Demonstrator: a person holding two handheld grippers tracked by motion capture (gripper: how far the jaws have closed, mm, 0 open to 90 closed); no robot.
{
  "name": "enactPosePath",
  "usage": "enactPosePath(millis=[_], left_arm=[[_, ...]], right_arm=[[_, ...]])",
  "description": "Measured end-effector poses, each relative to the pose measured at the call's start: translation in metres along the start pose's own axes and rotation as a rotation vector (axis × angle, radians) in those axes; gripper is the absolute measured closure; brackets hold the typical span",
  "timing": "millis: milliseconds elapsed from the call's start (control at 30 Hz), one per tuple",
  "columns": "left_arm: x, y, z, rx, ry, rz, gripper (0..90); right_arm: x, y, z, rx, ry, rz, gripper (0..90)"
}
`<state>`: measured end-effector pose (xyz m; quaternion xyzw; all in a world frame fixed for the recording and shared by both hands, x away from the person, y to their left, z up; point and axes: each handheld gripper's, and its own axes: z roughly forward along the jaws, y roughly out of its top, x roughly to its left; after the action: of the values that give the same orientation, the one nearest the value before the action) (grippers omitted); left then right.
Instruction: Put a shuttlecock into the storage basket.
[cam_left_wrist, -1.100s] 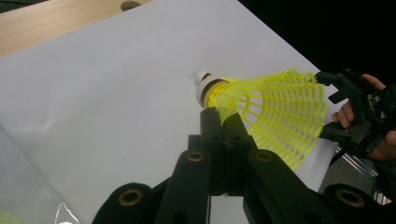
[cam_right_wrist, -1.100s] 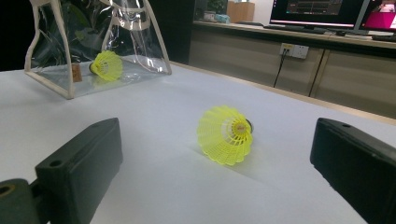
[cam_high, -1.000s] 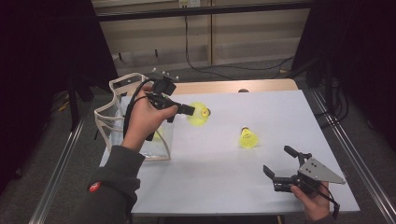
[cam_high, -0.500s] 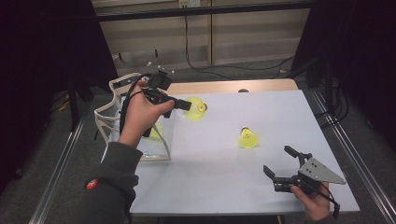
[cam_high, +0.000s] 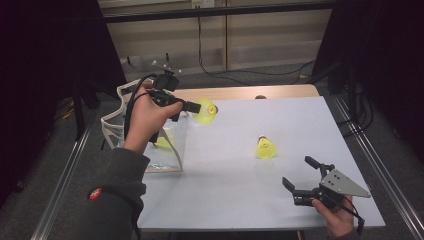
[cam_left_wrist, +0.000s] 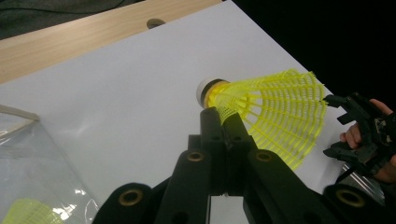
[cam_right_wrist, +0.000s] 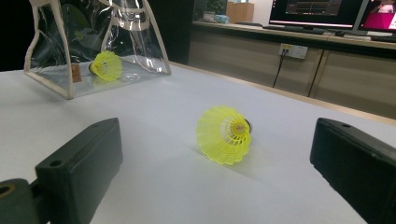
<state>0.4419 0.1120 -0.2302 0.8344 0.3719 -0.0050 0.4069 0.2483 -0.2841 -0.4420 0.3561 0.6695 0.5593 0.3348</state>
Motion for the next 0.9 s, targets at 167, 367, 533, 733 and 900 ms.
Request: enactPosePath(millis=[167, 367, 533, 733, 900], left_arm=[[0.001, 0.002, -0.003, -0.007, 0.004, -0.006, 90.0], [0.004, 0.004, -0.008, -0.021, 0.016, -0.019, 90.0], [0.007, 0.006, -0.013, -0.025, 0.025, -0.022, 90.0], [0.010, 0.008, -0.017, -0.035, 0.029, -0.035, 90.0], [0.012, 0.009, -0.021, -0.046, 0.039, -0.043, 90.0]], right_arm=[[0.000, 0.000, 0.000, 0.000, 0.001, 0.000, 2.4], [0.000, 0.000, 0.000, 0.000, 0.001, 0.004, 2.3], [0.000, 0.000, 0.000, -0.001, 0.002, 0.006, 2.4], [0.000, 0.000, 0.000, -0.001, 0.002, 0.007, 2.4], [0.000, 0.000, -0.001, -0.001, 0.000, 0.006, 2.4]])
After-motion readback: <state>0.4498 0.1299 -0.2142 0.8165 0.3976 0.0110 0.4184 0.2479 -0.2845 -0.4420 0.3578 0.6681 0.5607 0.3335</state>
